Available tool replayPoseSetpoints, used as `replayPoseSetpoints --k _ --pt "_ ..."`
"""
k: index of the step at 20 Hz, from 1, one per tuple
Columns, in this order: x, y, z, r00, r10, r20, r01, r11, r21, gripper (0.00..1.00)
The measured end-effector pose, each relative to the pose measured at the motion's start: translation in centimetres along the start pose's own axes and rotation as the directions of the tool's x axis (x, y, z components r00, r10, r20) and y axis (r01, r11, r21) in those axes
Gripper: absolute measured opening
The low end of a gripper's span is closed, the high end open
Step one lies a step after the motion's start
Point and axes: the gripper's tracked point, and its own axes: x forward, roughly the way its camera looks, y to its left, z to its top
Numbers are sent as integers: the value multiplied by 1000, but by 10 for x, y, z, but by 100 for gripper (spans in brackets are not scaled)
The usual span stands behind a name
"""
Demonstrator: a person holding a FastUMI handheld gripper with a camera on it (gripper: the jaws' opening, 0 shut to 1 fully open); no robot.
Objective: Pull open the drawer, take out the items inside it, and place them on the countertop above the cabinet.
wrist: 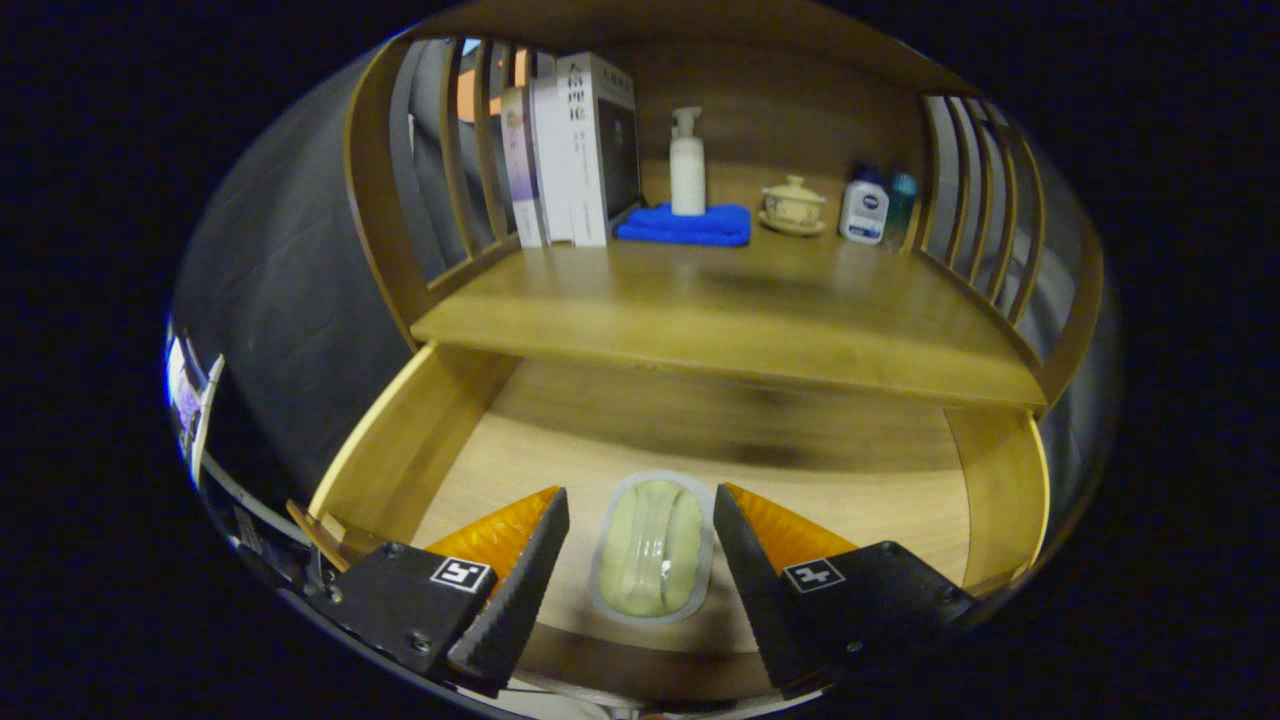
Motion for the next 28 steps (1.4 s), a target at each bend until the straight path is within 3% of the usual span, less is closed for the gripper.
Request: replayPoseSetpoints --k 10,14,20,28 --pt "23 1 -27 993 -2 -115 -2 1000 -29 80" --pt "26 -9 -27 993 -42 -111 37 998 -44 58" --pt "25 -9 -26 995 -34 -92 30 998 -49 20" --pt "10 -8 -13 999 -17 -35 14 997 -74 17"
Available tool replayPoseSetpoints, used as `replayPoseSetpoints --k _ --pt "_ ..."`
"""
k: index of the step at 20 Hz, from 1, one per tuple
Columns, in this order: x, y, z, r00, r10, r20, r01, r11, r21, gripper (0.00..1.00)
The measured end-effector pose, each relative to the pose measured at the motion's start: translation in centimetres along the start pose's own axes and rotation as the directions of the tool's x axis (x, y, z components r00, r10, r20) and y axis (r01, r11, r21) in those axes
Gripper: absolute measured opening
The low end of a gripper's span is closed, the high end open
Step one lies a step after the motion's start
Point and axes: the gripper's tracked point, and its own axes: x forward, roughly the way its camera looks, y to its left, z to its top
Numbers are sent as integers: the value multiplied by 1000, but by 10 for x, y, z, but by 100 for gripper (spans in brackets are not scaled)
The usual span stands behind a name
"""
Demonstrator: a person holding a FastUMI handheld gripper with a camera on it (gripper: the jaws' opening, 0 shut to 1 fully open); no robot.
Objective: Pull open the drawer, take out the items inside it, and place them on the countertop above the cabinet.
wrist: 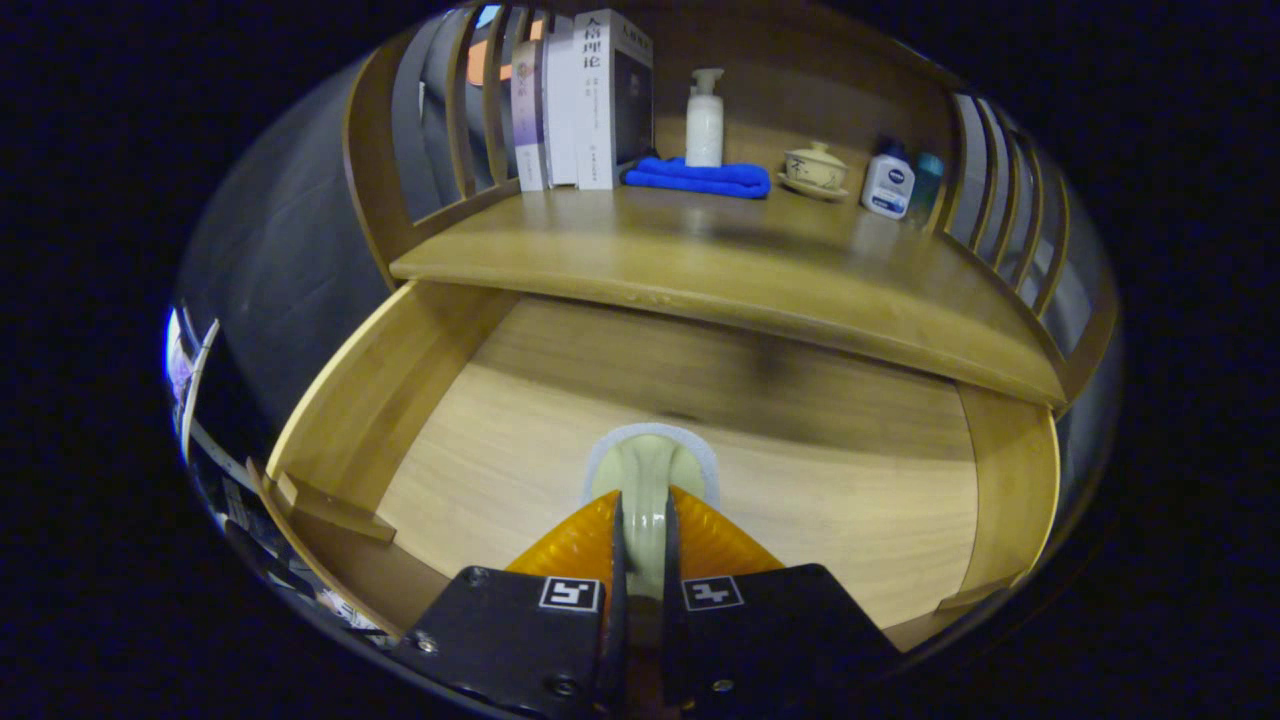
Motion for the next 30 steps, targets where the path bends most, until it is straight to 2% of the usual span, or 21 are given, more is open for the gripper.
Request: replayPoseSetpoints --k 12,18,26,30 --pt "-64 -4 37 993 20 119 -14 999 -46 17" --pt "-96 -14 73 978 5 209 6 998 -56 17" --pt "-77 -38 125 958 -30 285 19 999 42 17" --pt "-57 -48 140 964 -46 262 26 997 77 17"
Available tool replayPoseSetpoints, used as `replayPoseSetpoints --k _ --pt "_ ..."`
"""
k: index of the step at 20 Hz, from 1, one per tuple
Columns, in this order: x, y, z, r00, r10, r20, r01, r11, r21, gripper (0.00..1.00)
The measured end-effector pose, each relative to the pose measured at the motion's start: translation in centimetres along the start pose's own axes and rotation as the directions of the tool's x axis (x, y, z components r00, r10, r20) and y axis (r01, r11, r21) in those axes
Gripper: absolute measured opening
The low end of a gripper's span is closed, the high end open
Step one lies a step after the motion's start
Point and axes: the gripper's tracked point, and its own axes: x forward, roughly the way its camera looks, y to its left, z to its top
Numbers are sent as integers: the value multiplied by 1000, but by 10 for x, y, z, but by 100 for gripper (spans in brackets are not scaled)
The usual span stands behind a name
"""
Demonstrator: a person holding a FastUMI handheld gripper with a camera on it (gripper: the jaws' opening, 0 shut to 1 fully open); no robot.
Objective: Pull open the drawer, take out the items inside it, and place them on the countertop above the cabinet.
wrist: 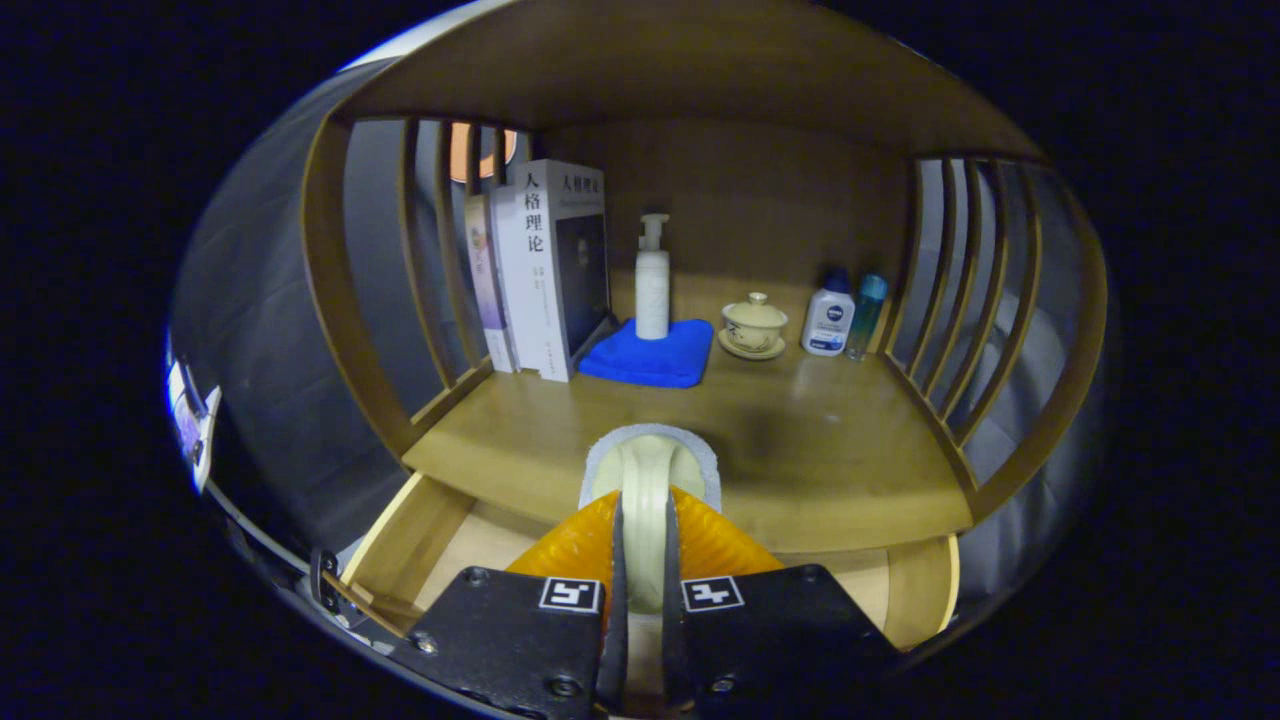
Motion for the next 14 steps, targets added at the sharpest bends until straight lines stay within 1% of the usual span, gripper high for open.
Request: replayPoseSetpoints --k 8,14 --pt "43 -9 26 999 -21 -47 24 999 49 17" --pt "58 -12 27 998 -34 -50 39 994 100 17"
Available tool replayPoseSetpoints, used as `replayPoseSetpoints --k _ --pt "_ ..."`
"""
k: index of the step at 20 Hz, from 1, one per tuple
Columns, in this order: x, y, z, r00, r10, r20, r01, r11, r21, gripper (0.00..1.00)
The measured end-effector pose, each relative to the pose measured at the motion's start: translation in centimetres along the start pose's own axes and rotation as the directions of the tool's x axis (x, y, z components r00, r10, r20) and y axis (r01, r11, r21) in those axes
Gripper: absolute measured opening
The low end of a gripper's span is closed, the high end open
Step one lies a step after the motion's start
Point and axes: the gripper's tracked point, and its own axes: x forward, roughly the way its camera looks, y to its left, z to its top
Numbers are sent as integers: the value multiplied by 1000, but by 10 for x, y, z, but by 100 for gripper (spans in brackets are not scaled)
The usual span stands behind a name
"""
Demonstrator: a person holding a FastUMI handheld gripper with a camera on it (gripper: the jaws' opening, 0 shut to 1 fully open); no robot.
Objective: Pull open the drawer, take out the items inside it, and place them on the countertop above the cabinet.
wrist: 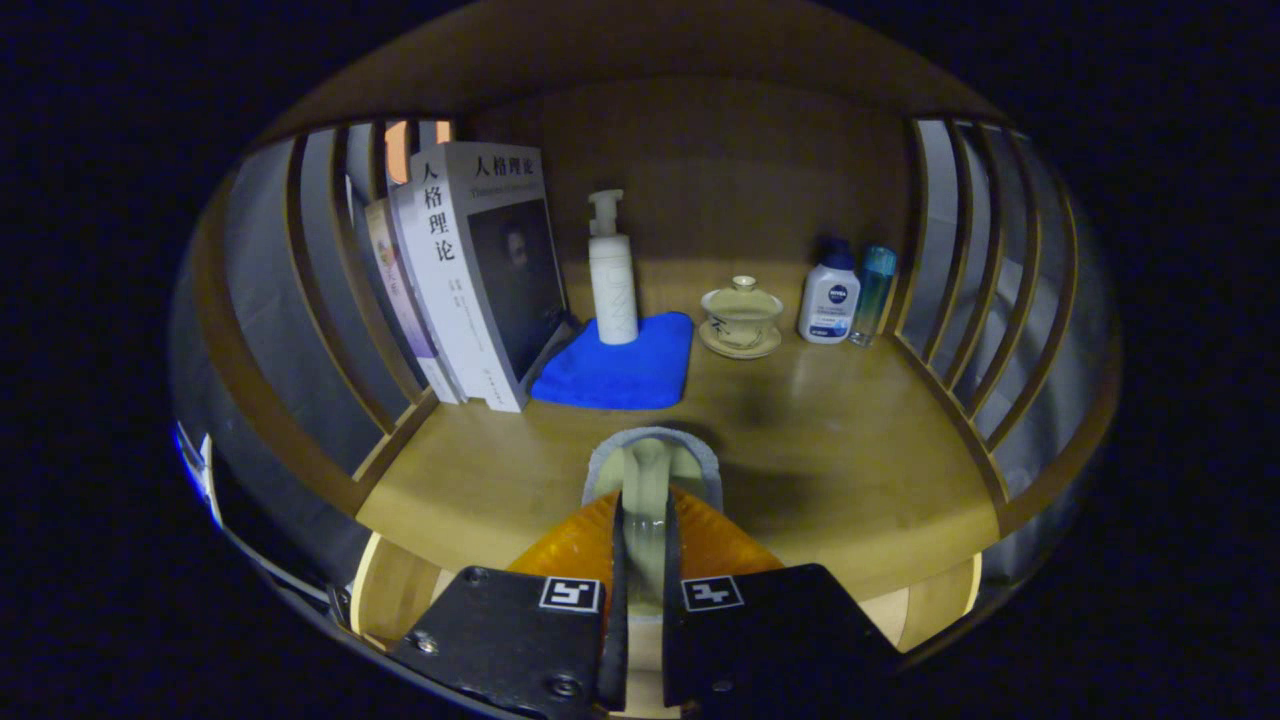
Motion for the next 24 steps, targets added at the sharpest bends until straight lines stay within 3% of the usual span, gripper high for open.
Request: replayPoseSetpoints --k 2,4,6,7,16,24 --pt "0 1 0 1000 14 -1 -14 1000 -2 17" --pt "7 3 -5 999 39 -19 -39 999 9 24" --pt "10 5 -7 999 43 -15 -43 999 24 65" --pt "11 5 -6 999 46 1 -46 998 31 68" --pt "-6 12 6 989 68 135 -68 998 -9 70" --pt "-50 16 -1 953 71 295 -59 997 -49 70"
